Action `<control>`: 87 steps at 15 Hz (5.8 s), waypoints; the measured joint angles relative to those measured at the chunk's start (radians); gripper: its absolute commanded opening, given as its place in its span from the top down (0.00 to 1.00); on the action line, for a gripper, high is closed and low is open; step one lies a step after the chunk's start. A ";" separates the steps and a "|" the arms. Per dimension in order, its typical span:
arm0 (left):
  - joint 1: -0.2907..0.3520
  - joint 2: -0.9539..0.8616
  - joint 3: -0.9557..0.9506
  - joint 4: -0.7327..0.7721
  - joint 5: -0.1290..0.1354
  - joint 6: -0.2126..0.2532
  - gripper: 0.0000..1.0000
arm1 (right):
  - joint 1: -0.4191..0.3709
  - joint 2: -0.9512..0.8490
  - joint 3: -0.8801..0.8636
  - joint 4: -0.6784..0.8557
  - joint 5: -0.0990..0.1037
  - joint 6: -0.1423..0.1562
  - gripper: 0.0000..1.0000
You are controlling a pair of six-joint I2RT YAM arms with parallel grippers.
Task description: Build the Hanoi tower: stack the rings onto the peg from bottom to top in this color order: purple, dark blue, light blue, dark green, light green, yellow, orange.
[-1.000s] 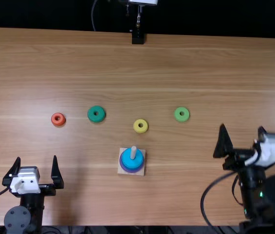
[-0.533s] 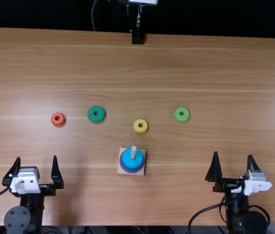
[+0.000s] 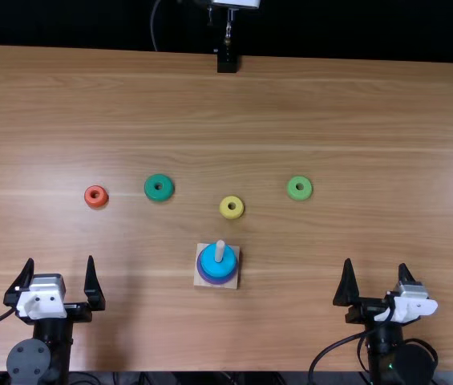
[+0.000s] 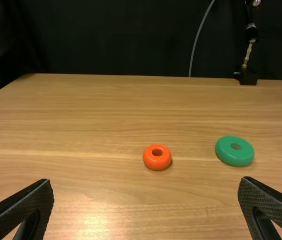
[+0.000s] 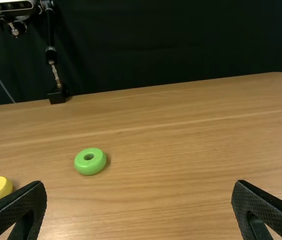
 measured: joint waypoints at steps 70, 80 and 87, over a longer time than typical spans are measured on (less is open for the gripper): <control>-0.281 2.087 1.611 -0.688 0.007 0.282 0.00 | 0.000 0.000 0.000 0.000 0.000 0.000 0.00; -0.299 2.140 1.611 -0.692 0.002 0.288 0.00 | 0.000 0.000 0.000 -0.001 0.000 0.000 0.00; -0.299 2.140 1.611 -0.693 0.002 0.288 0.00 | 0.000 0.000 0.000 0.000 0.000 0.000 0.00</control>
